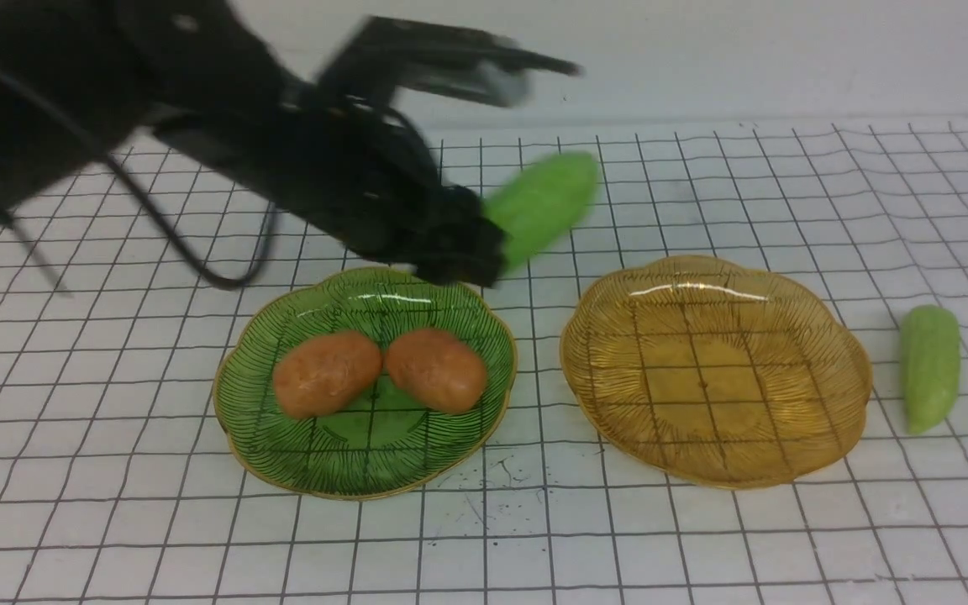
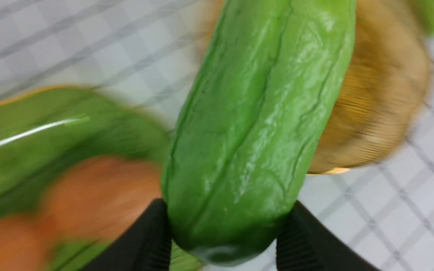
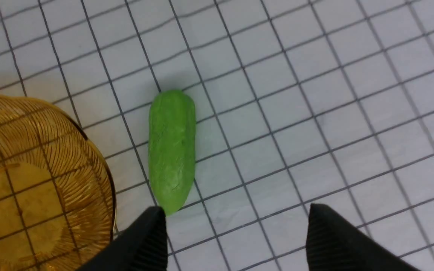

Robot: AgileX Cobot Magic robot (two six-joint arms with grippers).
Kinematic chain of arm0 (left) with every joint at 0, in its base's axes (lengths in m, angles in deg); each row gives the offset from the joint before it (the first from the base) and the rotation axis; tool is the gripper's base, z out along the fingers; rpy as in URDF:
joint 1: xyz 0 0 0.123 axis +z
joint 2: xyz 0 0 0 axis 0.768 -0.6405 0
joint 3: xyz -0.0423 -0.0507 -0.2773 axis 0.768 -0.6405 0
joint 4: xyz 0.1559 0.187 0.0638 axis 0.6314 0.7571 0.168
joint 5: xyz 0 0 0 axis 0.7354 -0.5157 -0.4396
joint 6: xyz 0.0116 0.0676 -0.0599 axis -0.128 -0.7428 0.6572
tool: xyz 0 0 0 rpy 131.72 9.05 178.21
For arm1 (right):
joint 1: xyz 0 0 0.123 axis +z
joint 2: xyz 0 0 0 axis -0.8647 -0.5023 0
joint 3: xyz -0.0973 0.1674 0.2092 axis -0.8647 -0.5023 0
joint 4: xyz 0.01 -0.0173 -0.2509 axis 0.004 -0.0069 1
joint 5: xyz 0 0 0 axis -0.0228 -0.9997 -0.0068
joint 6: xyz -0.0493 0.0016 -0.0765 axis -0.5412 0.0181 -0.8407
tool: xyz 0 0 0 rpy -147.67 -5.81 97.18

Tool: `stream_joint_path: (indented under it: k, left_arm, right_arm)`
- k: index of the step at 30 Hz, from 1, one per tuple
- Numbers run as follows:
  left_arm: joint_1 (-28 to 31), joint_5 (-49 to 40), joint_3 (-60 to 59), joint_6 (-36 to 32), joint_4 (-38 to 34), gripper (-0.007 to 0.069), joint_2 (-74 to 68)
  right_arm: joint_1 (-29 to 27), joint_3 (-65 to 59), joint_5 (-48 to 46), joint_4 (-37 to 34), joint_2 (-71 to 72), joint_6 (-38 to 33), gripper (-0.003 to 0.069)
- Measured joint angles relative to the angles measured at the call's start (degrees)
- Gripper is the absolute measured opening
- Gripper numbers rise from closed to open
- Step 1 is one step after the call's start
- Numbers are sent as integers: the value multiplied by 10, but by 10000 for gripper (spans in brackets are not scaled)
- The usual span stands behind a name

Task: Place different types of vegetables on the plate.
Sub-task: 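Move the green vegetable from the table onto the right plate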

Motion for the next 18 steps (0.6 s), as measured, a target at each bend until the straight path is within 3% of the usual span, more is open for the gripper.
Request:
stream_joint_path:
  k: [3,7,14,18]
  left_arm:
    - [-63,-3,63,1,-1,321,-87]
    - [-89,-3,122,2,14,321,-164]
    - [-98,-3,188,43,58,325,-249]
    - [-98,-5,191,61,98,423,-257]
  right_arm:
    - [-6,-2,6,-61,-44,-20,452]
    - [1,-2,12,-106,-90,-33,452]
    - [15,-2,28,-120,-180,-41,480]
    - [20,-2,51,-122,-230,-58,505]
